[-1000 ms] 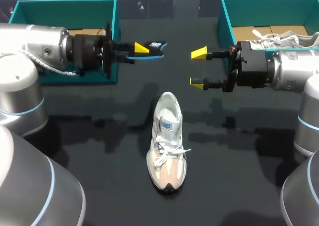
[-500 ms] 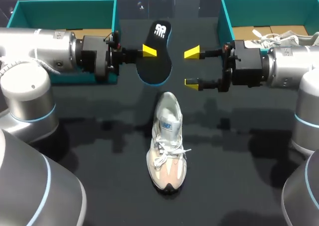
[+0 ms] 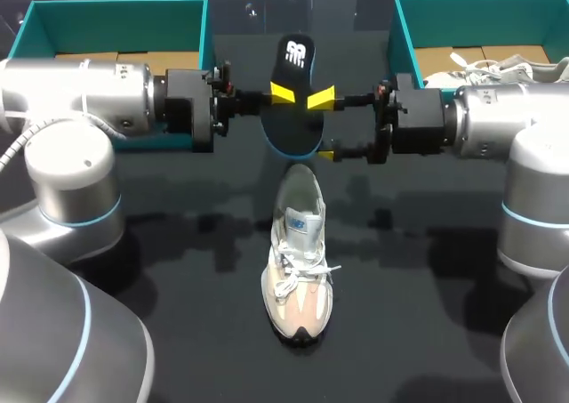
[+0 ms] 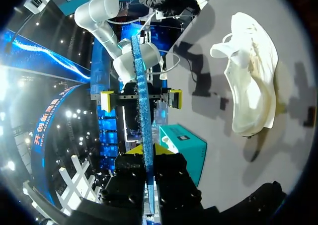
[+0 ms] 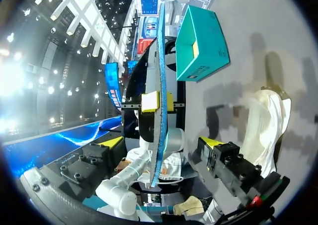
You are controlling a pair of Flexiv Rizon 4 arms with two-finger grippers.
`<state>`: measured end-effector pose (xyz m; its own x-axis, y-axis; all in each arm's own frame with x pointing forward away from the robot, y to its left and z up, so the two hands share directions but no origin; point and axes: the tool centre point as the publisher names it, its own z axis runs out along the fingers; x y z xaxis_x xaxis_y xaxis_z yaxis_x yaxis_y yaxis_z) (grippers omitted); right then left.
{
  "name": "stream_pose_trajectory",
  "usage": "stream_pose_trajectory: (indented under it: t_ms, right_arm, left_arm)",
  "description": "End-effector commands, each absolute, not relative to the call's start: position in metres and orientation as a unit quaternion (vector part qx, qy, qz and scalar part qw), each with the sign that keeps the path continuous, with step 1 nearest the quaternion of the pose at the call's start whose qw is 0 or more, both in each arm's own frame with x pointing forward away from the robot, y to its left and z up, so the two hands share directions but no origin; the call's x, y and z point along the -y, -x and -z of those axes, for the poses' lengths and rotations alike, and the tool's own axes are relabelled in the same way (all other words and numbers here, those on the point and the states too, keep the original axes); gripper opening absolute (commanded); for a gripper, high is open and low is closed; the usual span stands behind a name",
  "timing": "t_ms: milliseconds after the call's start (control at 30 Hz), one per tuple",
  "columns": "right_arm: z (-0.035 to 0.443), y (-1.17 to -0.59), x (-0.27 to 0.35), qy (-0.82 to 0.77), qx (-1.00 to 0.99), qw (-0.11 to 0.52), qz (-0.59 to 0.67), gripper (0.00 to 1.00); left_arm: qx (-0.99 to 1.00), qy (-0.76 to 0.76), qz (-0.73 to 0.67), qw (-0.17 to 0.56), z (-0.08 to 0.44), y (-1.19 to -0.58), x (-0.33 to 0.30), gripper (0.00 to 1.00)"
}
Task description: Take the shoe out of the shoebox, open the shoe tongue, remove and reinsert the insole, then place the shoe into the shoebox
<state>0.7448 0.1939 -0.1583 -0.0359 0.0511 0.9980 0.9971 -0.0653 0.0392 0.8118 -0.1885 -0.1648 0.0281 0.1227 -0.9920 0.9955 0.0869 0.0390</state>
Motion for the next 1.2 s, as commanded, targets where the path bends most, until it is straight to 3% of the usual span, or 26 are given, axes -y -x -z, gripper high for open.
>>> stream_pose_trajectory:
  t_ms: [33,333,400,500,967,1100,1167,1200]
  right_arm:
    - [0.162,-0.751,-0.206,0.518,0.506,0.462,0.512,0.87]
    - [0.164,-0.760,-0.214,0.514,0.510,0.463,0.511,0.76]
    - [0.164,-0.762,-0.214,0.514,0.511,0.463,0.511,0.70]
    - [0.163,-0.763,-0.216,0.513,0.512,0.463,0.510,0.50]
    - [0.166,-0.767,-0.225,0.509,0.509,0.472,0.509,0.38]
    - [0.166,-0.768,-0.225,0.511,0.507,0.473,0.507,0.20]
    - [0.167,-0.768,-0.225,0.512,0.506,0.474,0.507,0.00]
    - [0.167,-0.768,-0.225,0.512,0.506,0.474,0.507,0.00]
  left_arm:
    - [-0.545,-0.513,0.434,0.501,0.167,-0.811,0.192,0.00]
    - [-0.547,-0.511,0.433,0.502,0.169,-0.809,0.192,0.00]
    - [-0.547,-0.511,0.433,0.502,0.169,-0.809,0.192,0.00]
    - [-0.548,-0.510,0.432,0.503,0.169,-0.810,0.192,0.00]
    - [-0.550,-0.508,0.428,0.506,0.174,-0.813,0.193,0.00]
    - [-0.550,-0.508,0.427,0.507,0.175,-0.814,0.193,0.00]
    - [-0.550,-0.507,0.426,0.508,0.175,-0.815,0.192,0.00]
    - [-0.550,-0.507,0.426,0.509,0.175,-0.815,0.192,0.00]
